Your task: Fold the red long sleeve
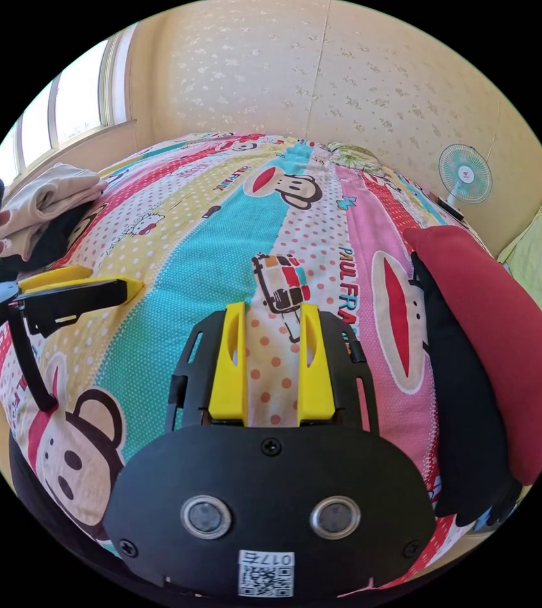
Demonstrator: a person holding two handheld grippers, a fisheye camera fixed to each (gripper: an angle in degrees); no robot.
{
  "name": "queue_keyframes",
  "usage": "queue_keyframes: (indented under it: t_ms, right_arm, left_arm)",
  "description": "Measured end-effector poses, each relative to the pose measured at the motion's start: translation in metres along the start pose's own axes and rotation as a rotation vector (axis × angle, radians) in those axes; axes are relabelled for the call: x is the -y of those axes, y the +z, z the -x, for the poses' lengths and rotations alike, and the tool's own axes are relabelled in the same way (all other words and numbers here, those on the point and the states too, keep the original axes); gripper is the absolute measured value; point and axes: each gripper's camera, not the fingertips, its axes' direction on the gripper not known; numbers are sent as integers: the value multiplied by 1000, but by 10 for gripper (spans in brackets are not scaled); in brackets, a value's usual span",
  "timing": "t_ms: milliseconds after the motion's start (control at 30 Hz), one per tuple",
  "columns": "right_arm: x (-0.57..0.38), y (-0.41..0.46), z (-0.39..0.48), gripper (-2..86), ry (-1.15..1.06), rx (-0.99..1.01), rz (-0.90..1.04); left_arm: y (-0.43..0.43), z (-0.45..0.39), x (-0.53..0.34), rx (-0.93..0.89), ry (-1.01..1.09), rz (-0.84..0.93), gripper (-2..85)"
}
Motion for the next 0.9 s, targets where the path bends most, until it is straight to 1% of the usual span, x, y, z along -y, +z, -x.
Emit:
queue_keyframes:
  t_ms: [900]
  right_arm:
    - [-1, -2, -8, 116, -34, -9, -3]
  left_arm:
    - [-2, -8, -3, 5, -3, -4, 230]
